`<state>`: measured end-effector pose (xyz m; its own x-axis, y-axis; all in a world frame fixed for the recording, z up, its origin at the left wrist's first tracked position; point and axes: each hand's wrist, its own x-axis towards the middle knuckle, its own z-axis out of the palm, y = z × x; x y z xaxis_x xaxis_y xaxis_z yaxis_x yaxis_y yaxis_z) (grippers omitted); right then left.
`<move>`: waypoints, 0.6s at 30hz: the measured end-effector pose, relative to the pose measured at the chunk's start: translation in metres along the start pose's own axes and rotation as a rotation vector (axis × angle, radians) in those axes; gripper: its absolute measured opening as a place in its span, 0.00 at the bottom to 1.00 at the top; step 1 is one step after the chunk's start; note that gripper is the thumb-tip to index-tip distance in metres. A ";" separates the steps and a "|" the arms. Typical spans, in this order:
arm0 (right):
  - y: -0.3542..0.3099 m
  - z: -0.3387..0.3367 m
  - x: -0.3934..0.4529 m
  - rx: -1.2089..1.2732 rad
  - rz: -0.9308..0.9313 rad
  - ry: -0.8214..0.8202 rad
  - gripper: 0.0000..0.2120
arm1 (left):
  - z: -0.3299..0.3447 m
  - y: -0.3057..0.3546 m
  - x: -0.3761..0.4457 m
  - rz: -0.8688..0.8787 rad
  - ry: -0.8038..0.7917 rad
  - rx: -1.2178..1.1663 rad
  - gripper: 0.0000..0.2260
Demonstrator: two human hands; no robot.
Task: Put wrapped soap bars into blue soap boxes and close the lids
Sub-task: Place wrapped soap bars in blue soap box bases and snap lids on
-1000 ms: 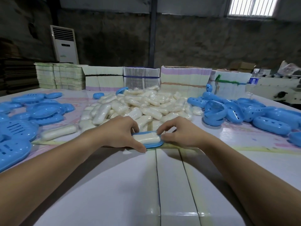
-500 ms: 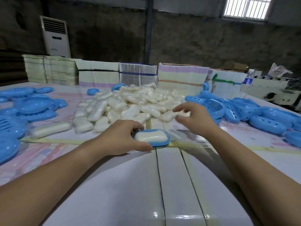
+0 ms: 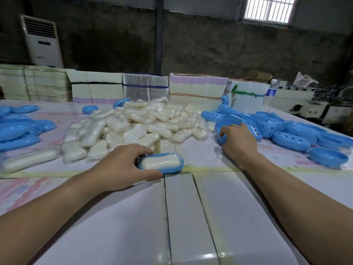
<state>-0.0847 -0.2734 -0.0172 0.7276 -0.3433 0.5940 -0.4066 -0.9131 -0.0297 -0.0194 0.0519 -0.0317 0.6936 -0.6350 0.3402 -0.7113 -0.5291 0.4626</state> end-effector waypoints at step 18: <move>-0.066 -0.052 -0.028 2.056 0.136 -0.845 0.15 | 0.002 0.007 -0.004 -0.062 -0.024 -0.186 0.54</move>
<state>-0.1066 -0.1927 0.0098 0.9804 0.1229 0.1537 0.0922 0.4030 -0.9105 -0.0271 0.0497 -0.0319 0.7310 -0.6189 0.2874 -0.6323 -0.4558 0.6264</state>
